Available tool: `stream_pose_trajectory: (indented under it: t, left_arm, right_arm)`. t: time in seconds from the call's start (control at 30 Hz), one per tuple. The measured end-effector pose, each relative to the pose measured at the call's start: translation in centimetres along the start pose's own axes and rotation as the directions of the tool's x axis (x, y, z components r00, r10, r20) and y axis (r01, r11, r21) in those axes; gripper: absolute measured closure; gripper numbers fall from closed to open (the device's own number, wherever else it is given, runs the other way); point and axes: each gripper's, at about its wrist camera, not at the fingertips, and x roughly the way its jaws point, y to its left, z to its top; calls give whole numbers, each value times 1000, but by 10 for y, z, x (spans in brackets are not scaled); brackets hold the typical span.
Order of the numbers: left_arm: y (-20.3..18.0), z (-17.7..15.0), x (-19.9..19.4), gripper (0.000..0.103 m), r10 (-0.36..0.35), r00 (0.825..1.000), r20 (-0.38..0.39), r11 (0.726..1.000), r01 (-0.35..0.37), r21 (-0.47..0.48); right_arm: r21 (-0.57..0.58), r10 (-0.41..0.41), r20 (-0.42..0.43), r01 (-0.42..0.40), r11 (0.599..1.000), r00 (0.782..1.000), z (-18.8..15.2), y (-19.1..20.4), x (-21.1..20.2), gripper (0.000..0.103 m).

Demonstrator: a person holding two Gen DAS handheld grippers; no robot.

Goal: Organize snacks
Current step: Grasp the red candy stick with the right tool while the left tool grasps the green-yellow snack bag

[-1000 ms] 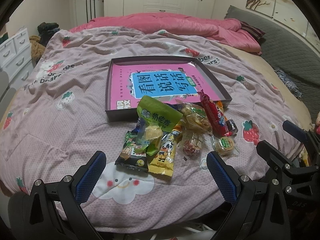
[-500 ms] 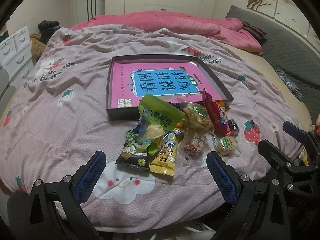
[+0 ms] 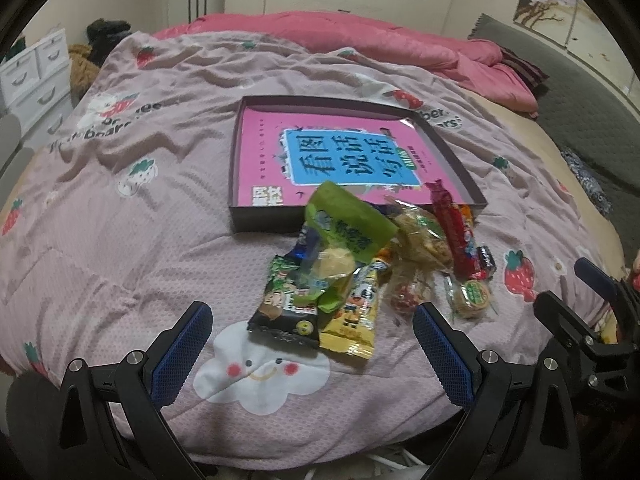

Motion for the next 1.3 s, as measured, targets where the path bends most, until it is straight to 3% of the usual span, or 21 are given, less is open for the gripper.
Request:
stream_pose_trajectory:
  t: [0.33, 0.57, 0.77, 0.83, 0.93, 1.3]
  left_arm:
    - [18, 10, 24, 3, -9, 999, -51, 1000, 8, -30]
    - [9, 20, 36, 6, 34, 999, -21, 998, -34, 44]
    - [2, 23, 46, 12, 25, 999, -40, 997, -22, 71]
    - [0, 23, 50, 18, 15, 999, -49, 997, -11, 79]
    - [-2, 23, 56, 23, 7, 998, -66, 996, -1, 88]
    - [-9, 22, 71, 27, 9, 995, -100, 993, 2, 116]
  right_arm:
    - [4, 15, -47, -15, 1000, 999, 3, -3, 15, 1]
    - [-15, 1, -24, -1, 1000, 1000, 11, -4, 34, 1]
    - [-89, -34, -26, 31, 996, 999, 19, 0, 63, 2]
    - [-95, -30, -29, 27, 995, 999, 21, 0, 72, 5]
    - [-121, -27, -46, 22, 992, 999, 23, 0, 84, 19]
    - [-220, 29, -53, -40, 975, 998, 25, 15, 108, 53]
